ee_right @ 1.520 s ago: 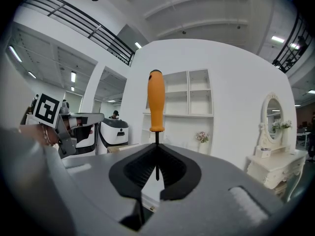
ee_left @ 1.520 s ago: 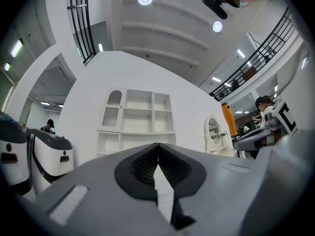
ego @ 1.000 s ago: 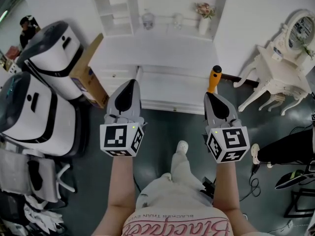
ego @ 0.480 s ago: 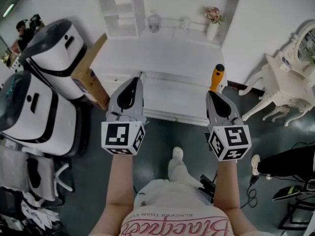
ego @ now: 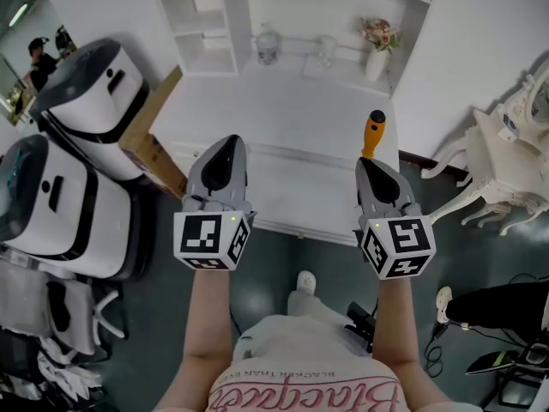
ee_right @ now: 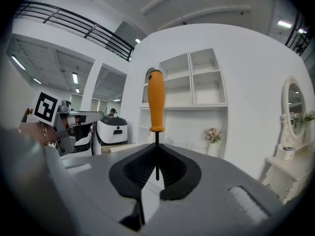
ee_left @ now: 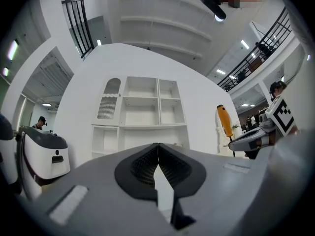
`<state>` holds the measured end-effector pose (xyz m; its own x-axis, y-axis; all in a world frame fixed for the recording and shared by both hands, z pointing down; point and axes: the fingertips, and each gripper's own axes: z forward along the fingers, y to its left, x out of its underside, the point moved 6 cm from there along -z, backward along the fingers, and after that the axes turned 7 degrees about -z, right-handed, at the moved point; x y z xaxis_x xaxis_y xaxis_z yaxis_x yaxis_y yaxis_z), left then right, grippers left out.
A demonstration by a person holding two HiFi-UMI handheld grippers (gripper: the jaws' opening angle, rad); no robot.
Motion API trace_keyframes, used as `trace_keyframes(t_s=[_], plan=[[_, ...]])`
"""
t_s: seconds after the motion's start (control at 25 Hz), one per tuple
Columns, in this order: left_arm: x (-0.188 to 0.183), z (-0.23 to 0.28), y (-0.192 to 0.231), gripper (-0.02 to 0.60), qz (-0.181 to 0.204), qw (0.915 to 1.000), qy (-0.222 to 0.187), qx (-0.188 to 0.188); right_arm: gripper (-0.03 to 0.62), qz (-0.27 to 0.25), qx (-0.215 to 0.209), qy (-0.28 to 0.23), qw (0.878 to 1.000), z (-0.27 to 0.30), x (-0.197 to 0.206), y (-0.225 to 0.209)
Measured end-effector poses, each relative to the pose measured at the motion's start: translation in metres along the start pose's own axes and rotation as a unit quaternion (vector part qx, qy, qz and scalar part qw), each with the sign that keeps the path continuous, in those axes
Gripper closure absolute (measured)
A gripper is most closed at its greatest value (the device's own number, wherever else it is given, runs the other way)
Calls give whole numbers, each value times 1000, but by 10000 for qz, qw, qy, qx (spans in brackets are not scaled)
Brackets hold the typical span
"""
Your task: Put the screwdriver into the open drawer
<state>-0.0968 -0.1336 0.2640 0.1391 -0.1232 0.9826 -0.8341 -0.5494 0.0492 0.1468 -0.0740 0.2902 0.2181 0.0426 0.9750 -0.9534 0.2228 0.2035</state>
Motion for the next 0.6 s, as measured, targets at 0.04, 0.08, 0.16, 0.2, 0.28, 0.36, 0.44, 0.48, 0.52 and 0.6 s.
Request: trace_keyframes(t_s=[0.04,0.08,0.16,0.2,0.28,0.36,0.44,0.48,0.52,0.6], plan=[[1,8,0,583,9,10000,7,-23,582,21,-17,1,10000,7,1,-7],[2,16,1,583,17,10000,7,-50,582,36,-34,-3,10000,14,2,-14],[3,32,3,583,25,9999,-2,-111,582,45,-75,-15,10000,29,2,-27],[4,40,4,583,27,9999,-9,-142,582,41,-103,-20,9999,36,2,-32],[7,54,8,583,29,9998,-26,-219,582,23,-172,-20,9998,51,3,-43],[10,68,11,583,23,9995,-43,-307,582,1,-252,-6,9997,66,5,-52],[14,82,13,583,3,9993,-33,-381,582,-4,-331,32,9994,80,9,-61],[17,88,14,583,-4,9991,-17,-413,582,2,-373,62,9993,86,12,-65],[20,93,15,583,-7,9990,6,-449,582,13,-421,98,9991,93,15,-69],[26,101,17,583,-7,9985,69,-540,582,45,-539,183,9984,106,22,-73]])
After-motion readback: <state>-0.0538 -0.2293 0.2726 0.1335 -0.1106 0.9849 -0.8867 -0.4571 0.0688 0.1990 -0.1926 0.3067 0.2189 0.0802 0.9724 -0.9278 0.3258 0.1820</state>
